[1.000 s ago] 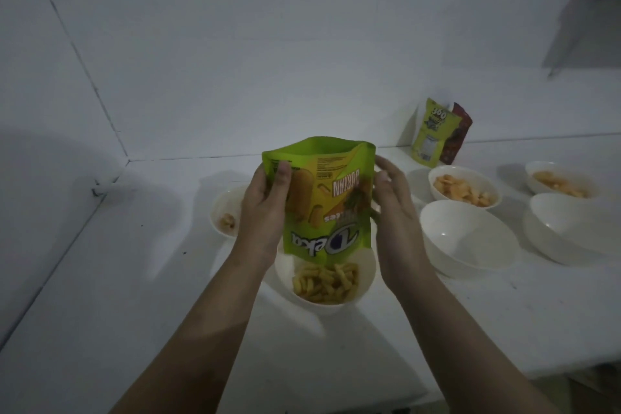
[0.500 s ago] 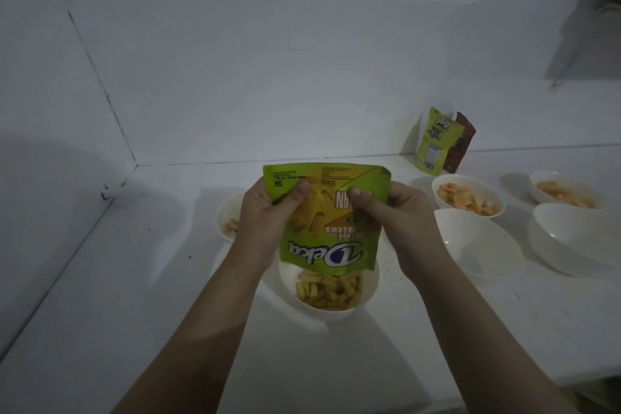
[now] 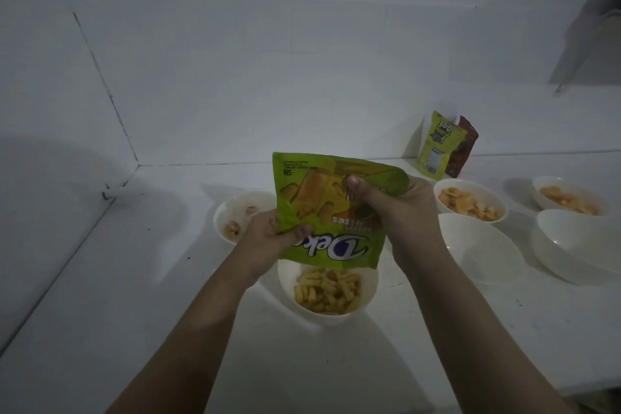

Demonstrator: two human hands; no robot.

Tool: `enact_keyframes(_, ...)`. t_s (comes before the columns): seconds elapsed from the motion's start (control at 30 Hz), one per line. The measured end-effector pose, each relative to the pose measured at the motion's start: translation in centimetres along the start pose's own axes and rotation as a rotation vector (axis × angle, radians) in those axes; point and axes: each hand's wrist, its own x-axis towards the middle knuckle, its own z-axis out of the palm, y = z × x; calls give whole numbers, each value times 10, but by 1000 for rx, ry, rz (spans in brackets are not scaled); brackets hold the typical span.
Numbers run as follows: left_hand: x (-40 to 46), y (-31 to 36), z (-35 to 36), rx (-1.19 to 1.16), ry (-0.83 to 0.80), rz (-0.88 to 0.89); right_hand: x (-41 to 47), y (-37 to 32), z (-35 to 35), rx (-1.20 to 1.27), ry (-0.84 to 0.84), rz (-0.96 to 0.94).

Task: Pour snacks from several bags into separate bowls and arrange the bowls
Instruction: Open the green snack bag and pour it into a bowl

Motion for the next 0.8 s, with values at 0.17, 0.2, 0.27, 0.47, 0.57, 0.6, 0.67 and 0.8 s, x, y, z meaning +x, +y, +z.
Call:
enact_keyframes(0.17,4,-9,-7,67,-87,-19,1,-4,0,91,29,-30)
enact_keyframes(0.2,4,-10,-7,72,-85,-27,1,-4,1,82,22,-37)
enact_keyframes(0.27,4,-14,-9,92,-72,-27,1,-2,2,71,20,-37)
enact_keyframes(0.47,10,-10,-16,301,-140,-41,4,0,1,83,29,-37)
enact_keyframes(0.57,12,5,-21,289,-234,-73,5,2,-2,61,39,-17)
enact_keyframes(0.6,12,15,-21,259,-250,-61,6,1,-3,41,33,-11)
enact_keyframes(0.67,13,40,-18,115,-196,46,7,4,-5,-16,23,-1)
enact_keyframes(0.8,13,80,2,-134,8,304,3,9,1,-29,-20,21)
